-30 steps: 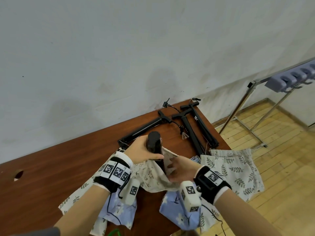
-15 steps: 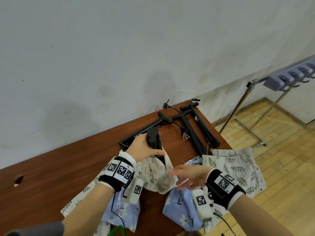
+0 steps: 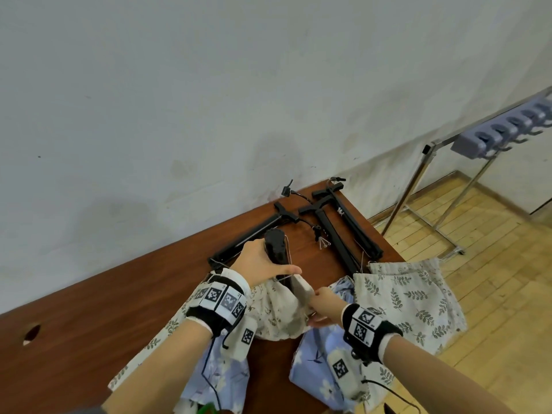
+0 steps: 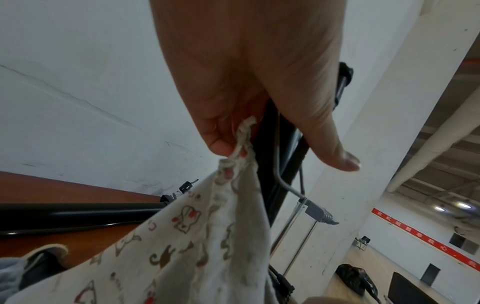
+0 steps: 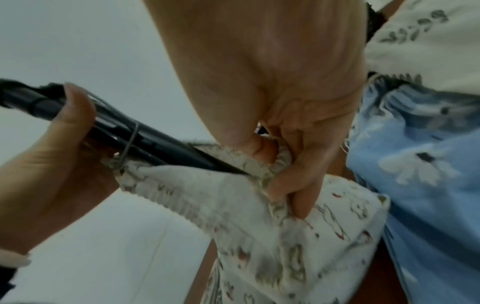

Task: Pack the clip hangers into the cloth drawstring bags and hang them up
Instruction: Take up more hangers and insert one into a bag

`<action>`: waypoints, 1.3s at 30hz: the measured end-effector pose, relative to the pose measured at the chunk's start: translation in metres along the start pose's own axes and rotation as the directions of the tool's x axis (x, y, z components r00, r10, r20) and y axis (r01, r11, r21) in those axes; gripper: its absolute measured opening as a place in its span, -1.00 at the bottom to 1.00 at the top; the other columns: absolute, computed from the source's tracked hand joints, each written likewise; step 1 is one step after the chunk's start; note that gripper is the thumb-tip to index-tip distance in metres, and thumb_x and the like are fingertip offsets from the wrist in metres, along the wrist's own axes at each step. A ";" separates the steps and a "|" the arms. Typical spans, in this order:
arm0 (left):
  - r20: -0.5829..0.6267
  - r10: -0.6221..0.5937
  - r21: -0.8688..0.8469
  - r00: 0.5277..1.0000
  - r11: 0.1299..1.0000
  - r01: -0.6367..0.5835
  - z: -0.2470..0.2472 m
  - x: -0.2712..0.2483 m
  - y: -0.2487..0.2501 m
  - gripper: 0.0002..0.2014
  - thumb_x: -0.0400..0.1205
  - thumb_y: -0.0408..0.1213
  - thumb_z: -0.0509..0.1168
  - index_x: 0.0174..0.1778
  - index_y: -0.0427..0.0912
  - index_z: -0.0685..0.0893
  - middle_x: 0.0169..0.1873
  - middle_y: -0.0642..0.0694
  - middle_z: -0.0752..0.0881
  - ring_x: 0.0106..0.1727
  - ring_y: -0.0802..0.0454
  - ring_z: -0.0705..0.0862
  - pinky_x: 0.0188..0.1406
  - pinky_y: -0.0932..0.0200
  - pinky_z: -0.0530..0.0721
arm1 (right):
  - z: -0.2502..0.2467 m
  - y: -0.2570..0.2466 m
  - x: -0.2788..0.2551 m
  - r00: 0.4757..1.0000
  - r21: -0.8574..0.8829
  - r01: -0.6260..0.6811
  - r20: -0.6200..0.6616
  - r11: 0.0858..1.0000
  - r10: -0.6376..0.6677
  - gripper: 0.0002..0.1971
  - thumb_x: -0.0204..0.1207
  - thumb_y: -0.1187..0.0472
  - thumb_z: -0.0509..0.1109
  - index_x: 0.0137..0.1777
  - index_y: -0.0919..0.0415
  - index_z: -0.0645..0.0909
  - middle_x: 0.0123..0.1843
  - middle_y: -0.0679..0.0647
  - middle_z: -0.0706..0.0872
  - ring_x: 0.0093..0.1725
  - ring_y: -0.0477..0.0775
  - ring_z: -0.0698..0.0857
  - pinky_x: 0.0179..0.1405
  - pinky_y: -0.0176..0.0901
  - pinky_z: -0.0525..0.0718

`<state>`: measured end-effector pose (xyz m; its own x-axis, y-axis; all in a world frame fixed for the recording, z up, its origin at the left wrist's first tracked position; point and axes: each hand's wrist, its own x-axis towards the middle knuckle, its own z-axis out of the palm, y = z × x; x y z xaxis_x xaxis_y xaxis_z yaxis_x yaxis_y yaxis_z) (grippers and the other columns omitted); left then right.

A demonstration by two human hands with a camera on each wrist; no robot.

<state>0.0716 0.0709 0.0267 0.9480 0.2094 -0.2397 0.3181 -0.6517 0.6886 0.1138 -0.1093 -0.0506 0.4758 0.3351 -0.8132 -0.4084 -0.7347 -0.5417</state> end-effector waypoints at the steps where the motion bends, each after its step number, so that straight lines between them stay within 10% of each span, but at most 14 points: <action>1: 0.008 0.003 0.001 1.000 1.000 -0.003 -0.002 0.000 0.000 -0.39 0.21 0.30 0.54 -0.27 -0.25 0.70 -0.40 -0.09 0.77 -0.32 0.10 0.74 -0.23 0.14 0.76 | -0.004 -0.004 -0.004 1.000 0.021 0.007 -0.009 1.000 -0.007 -0.86 0.64 0.36 0.15 -0.05 0.40 0.52 -0.33 0.23 0.66 -0.44 0.08 0.70 -0.37 -0.12 0.79; 6: -0.031 0.026 0.019 0.999 0.999 -0.026 -0.010 -0.002 0.003 -0.49 0.28 0.15 0.58 -0.39 -0.28 0.62 -0.46 -0.07 0.68 -0.40 0.12 0.64 -0.42 0.32 0.62 | -0.034 -0.019 -0.028 0.993 0.042 0.109 -0.058 0.993 -0.107 -0.66 0.54 0.44 0.11 -0.47 0.21 0.33 -0.55 0.14 0.47 -0.71 -0.05 0.36 -0.67 -0.29 0.26; 15: -0.284 0.056 -0.125 0.957 0.988 -0.095 -0.038 -0.015 0.011 -0.77 0.38 -0.15 0.60 -0.39 0.00 0.63 -0.41 0.14 0.69 -0.41 0.47 0.64 -0.47 0.52 0.56 | -0.059 -0.044 -0.058 0.946 0.466 0.259 0.054 0.846 -0.319 -0.63 0.57 0.38 0.02 -0.47 0.09 0.20 -0.62 -0.03 0.21 -0.66 -0.10 0.08 -0.65 -0.30 0.01; 20: -0.306 0.082 -0.100 0.949 0.988 -0.118 -0.070 -0.019 0.018 -0.77 0.36 -0.18 0.61 -0.35 -0.02 0.63 -0.38 0.06 0.70 -0.32 0.28 0.67 -0.38 0.38 0.60 | -0.092 -0.057 -0.076 0.936 0.344 0.349 -0.181 0.872 -0.303 -0.65 0.61 0.33 0.12 -0.40 0.08 0.18 -0.57 -0.02 0.15 -0.64 -0.08 0.05 -0.68 -0.36 0.03; 24: -0.114 0.247 -0.089 0.962 0.962 -0.257 -0.067 -0.030 0.049 -0.77 0.36 -0.23 0.61 -0.21 -0.06 0.68 -0.27 0.02 0.75 -0.24 0.35 0.70 -0.24 0.38 0.64 | -0.078 -0.076 -0.091 0.917 0.206 0.399 -0.073 0.894 -0.392 -0.60 0.65 0.28 0.18 -0.45 0.09 0.24 -0.55 0.00 0.25 -0.63 -0.08 0.13 -0.69 -0.35 0.06; 29: -0.228 0.250 -0.340 0.941 0.885 -0.318 -0.093 -0.033 0.064 -0.65 0.20 0.02 0.54 -0.18 -0.06 0.75 -0.15 -0.04 0.82 -0.06 0.08 0.78 0.03 0.18 0.73 | -0.087 -0.094 -0.092 0.900 0.154 0.340 -0.340 0.928 -0.273 -0.72 0.64 0.28 0.17 -0.33 0.21 0.42 -0.56 0.07 0.51 -0.59 -0.01 0.50 -0.51 -0.21 0.52; 35: -0.128 0.239 -0.204 0.963 0.943 -0.261 -0.070 -0.025 0.067 -0.72 0.32 -0.09 0.56 -0.20 -0.18 0.75 -0.27 -0.07 0.79 -0.19 0.09 0.77 -0.14 0.13 0.71 | -0.070 -0.094 -0.090 0.917 0.139 0.393 -0.132 0.909 -0.376 -0.82 0.60 0.40 0.20 -0.19 0.22 0.54 -0.32 0.07 0.65 -0.34 0.00 0.65 -0.31 -0.20 0.68; 39: 0.025 0.264 -0.093 0.964 0.961 -0.261 -0.046 -0.025 0.071 -0.79 0.39 -0.24 0.53 -0.24 -0.29 0.70 -0.36 -0.16 0.75 -0.31 0.06 0.71 -0.24 0.16 0.69 | -0.053 -0.096 -0.088 0.877 0.257 0.478 -0.086 0.840 -0.472 -0.59 0.63 0.39 0.18 -0.45 0.15 0.59 -0.49 0.03 0.56 -0.52 -0.09 0.54 -0.44 -0.24 0.55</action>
<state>0.0710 0.0530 0.1137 0.9977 0.0111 -0.0663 0.0592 -0.6130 0.7878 0.1522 -0.0990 0.0842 0.6775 0.5900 -0.4392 -0.3163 -0.3055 -0.8981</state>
